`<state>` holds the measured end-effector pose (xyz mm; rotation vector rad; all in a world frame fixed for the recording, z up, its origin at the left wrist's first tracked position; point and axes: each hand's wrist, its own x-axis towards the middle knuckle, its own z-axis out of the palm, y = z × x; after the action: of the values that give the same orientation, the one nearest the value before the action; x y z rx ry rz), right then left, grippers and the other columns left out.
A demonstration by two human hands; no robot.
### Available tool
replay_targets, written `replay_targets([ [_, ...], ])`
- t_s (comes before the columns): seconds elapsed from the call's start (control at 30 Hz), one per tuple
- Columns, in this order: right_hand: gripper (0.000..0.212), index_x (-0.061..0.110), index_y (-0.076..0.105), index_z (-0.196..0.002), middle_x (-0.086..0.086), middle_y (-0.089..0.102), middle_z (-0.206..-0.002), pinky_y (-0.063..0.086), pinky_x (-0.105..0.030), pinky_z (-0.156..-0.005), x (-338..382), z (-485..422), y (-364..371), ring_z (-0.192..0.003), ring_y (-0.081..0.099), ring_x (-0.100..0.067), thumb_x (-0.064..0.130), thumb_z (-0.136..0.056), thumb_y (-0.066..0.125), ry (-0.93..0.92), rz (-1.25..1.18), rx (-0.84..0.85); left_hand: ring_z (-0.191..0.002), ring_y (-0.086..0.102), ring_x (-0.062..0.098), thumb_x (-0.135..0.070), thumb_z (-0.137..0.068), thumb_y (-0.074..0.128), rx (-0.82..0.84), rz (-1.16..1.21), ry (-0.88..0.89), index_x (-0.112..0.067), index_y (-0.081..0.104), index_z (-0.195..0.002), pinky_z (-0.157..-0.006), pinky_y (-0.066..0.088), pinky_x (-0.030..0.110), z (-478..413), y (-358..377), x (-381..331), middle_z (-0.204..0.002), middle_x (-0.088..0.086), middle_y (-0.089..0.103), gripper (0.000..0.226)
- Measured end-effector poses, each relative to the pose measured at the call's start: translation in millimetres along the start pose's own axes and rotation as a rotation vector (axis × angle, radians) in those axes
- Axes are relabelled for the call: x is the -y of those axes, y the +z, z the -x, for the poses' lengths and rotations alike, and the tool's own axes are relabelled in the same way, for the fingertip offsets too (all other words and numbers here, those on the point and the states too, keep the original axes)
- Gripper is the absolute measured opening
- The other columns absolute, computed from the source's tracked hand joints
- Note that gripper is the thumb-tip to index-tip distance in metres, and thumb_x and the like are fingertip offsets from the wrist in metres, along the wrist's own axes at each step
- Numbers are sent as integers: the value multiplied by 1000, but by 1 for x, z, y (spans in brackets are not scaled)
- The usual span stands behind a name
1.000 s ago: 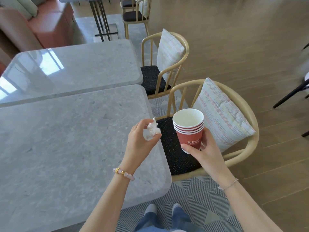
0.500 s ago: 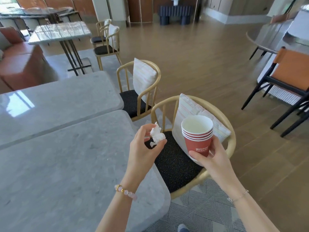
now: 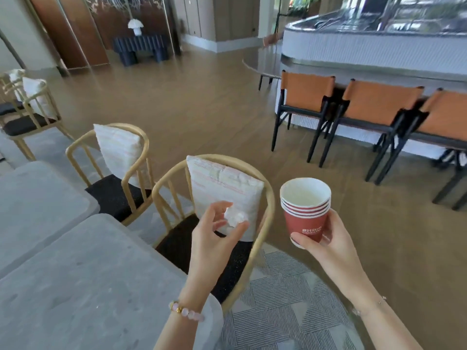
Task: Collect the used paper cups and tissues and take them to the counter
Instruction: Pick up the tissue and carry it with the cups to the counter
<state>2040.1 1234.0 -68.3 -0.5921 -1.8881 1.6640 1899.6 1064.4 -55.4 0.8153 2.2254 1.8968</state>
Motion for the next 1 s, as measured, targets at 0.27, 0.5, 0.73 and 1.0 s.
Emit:
replay_targets([
  [0.27, 74, 33, 49, -125, 17, 65, -114, 54, -26, -88, 5, 35, -86, -107, 63, -6, 39, -59, 82, -19, -28, -206, -92, 56, -10, -24, -74, 78, 209, 105, 103, -39, 59, -96, -77, 41, 3, 8, 80, -45, -97, -34, 61, 33],
  [0.5, 65, 22, 53, -121, 11, 68, -109, 52, -14, -77, 5, 88, -177, -102, 65, -8, 25, -65, 84, -41, -27, -353, -92, 62, 4, -20, -76, 77, 374, 174, 137, -36, 61, -96, -76, 45, 9, 43, 173, -83, -100, -17, 68, 31],
  [0.73, 63, 28, 53, -122, 11, 67, -112, 52, -15, -77, 4, 151, -267, -103, 65, -7, 21, -67, 82, -60, -22, -500, -91, 62, 6, -18, -76, 77, 527, 197, 178, -30, 62, -98, -79, 46, 13, 98, 264, -119, -99, -18, 67, 30],
  [1.0, 71, 30, 51, -123, 11, 66, -114, 52, -18, -82, 6, 221, -352, -105, 64, -8, 37, -60, 82, -38, 21, -693, -92, 61, 5, -16, -76, 76, 695, 247, 242, -30, 61, -98, -80, 47, 14, 158, 350, -160, -101, -21, 66, 30],
])
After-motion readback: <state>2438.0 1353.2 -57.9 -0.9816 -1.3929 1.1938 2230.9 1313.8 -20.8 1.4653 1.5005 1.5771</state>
